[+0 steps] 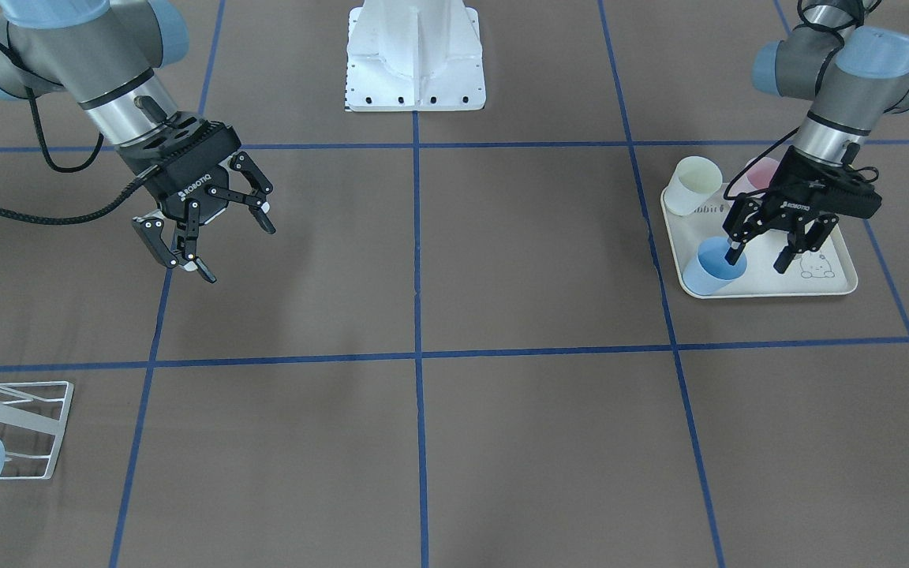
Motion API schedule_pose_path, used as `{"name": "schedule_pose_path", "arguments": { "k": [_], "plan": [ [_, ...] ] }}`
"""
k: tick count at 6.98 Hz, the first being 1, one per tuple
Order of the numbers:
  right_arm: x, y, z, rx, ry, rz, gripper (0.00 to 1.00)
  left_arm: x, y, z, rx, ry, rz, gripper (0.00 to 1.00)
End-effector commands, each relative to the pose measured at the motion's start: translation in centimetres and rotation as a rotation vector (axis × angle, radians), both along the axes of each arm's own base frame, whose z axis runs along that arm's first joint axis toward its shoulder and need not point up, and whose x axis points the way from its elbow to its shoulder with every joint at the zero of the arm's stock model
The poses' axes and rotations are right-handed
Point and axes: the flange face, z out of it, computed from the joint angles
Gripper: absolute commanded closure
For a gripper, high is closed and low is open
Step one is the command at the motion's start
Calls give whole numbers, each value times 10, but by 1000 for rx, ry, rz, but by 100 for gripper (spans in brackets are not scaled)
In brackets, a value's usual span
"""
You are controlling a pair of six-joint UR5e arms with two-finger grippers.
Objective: Transfer IKEA cup to right arm and place on rack
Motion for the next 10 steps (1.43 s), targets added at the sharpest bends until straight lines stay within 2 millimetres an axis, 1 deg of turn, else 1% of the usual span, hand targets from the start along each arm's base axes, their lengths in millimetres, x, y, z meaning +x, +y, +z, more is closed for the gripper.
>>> {"name": "schedule_pose_path", "arguments": {
  "k": [1,2,3,8,10],
  "plan": [
    [-2,-1,3,0,7,0,1,8,3,-1,1,3,9,56],
    [-2,-1,3,0,7,0,1,7,3,0,-2,0,6,72],
    [-2,-1,3,0,7,0,1,7,4,3,-4,-5,5,81],
    [-2,-2,4,6,13,-2,1,6,2,1,2,-8,-7,82],
    [-2,-2,3,7,13,-1,1,5,3,-1,10,-5,-3,100]
  ]
}}
